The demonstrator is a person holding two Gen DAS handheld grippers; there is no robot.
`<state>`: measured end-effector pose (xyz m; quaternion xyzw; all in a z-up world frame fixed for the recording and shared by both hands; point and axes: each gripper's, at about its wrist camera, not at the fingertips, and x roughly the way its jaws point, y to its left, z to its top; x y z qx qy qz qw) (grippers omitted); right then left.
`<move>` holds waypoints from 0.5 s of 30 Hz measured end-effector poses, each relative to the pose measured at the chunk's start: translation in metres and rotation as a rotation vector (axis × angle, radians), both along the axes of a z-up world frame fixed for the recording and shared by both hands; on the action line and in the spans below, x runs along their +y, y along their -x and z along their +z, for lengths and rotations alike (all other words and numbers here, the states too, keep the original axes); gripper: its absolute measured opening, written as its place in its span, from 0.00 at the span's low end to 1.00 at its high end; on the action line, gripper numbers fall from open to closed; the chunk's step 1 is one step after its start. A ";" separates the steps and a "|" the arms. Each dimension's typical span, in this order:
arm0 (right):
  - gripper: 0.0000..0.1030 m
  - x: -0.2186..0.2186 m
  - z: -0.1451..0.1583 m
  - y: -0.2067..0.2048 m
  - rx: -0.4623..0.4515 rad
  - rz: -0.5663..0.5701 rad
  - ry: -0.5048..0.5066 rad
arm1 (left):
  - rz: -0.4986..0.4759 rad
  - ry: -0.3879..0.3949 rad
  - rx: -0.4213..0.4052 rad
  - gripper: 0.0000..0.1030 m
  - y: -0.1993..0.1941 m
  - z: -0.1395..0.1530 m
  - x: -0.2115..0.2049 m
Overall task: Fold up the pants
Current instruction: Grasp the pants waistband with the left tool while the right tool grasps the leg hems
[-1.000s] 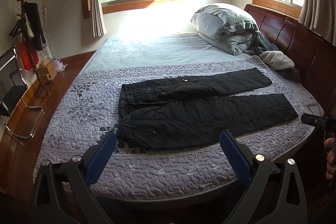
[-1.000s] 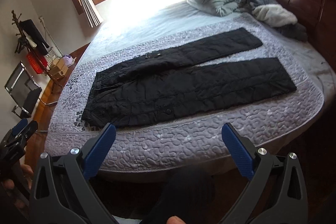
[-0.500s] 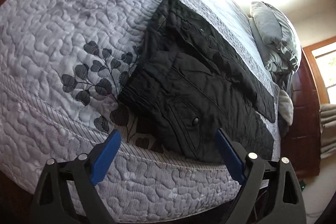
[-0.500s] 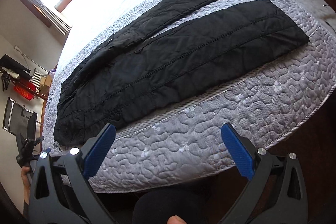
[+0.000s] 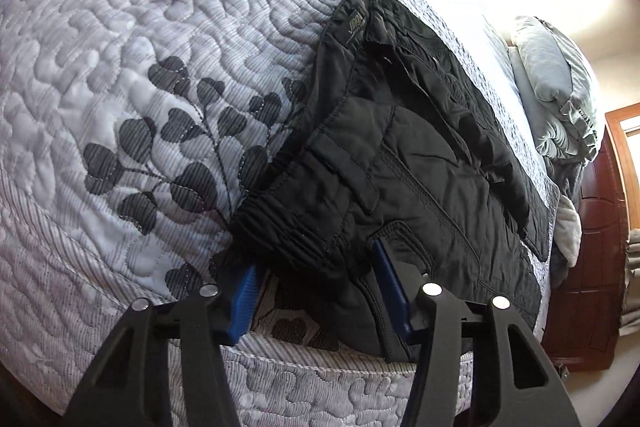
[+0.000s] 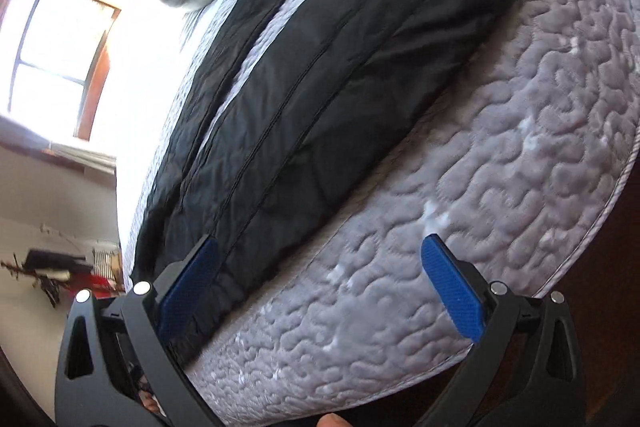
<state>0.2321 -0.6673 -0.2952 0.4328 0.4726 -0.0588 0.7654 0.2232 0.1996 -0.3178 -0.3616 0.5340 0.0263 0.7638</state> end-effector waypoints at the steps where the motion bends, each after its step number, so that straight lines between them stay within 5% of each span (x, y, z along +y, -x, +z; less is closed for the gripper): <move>1: 0.98 -0.017 -0.003 -0.003 -0.001 -0.031 -0.010 | 0.005 -0.002 -0.003 0.50 -0.004 -0.002 0.001; 6: 0.97 -0.084 -0.013 -0.012 -0.044 -0.182 -0.070 | 0.029 0.038 -0.019 0.66 -0.011 -0.011 0.001; 10: 0.72 -0.112 -0.024 -0.022 -0.051 -0.215 -0.099 | 0.044 0.009 0.002 0.62 -0.014 -0.008 -0.003; 15: 0.72 -0.125 -0.040 -0.033 -0.021 -0.236 -0.105 | 0.073 -0.031 0.022 0.51 -0.015 -0.007 -0.009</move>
